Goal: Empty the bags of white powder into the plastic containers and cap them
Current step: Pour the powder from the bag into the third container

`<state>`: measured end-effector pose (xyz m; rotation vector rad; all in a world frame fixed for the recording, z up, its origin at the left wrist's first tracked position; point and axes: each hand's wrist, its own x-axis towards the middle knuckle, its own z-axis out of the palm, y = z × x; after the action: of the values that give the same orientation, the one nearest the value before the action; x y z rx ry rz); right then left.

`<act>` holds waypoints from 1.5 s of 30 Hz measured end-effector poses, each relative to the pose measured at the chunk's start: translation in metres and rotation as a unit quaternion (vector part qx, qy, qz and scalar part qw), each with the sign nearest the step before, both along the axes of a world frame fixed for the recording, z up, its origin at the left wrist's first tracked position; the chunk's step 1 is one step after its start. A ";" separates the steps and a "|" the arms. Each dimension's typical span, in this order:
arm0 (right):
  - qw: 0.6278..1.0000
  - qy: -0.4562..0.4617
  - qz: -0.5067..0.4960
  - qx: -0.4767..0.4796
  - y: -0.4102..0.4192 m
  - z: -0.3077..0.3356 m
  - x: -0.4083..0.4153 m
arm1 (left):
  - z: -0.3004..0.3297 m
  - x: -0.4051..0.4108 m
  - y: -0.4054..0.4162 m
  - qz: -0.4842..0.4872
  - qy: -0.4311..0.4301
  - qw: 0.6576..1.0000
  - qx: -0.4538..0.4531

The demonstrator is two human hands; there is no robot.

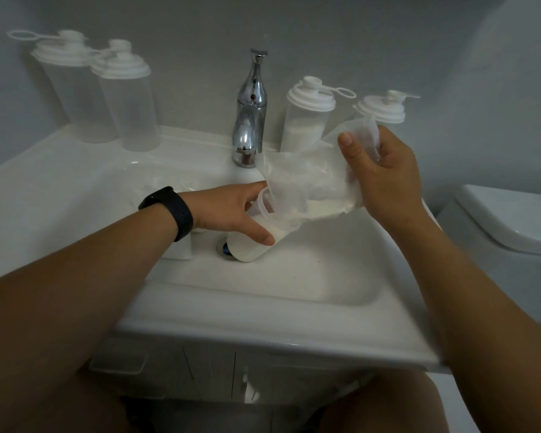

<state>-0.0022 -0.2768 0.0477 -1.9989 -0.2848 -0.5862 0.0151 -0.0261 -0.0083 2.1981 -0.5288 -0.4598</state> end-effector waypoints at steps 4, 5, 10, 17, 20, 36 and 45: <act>1.000 0.005 0.004 -0.010 0.001 0.000 -0.001 | -0.001 0.001 0.000 0.005 -0.002 1.000 0.004; 1.000 0.002 0.003 -0.010 0.001 -0.001 -0.001 | -0.001 0.001 0.000 0.005 -0.003 1.000 0.005; 0.999 0.022 0.023 -0.008 0.002 -0.001 -0.001 | 0.000 0.000 0.000 0.006 0.001 1.000 0.008; 0.999 0.016 0.028 -0.002 0.002 -0.002 -0.001 | 0.000 0.001 0.000 0.010 -0.003 1.000 0.013; 1.000 0.005 0.029 0.007 0.002 -0.001 -0.001 | 0.000 0.001 0.000 0.012 -0.003 1.000 0.011; 0.999 0.012 0.049 -0.020 0.004 0.001 -0.005 | 0.001 0.000 0.000 0.013 -0.002 1.000 0.014; 0.999 0.019 0.031 -0.011 0.002 -0.001 -0.002 | 0.001 -0.001 0.000 0.014 0.001 1.000 0.008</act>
<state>-0.0041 -0.2746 0.0469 -2.0130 -0.3295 -0.5080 0.0141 -0.0261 -0.0071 2.2179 -0.4955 -0.4524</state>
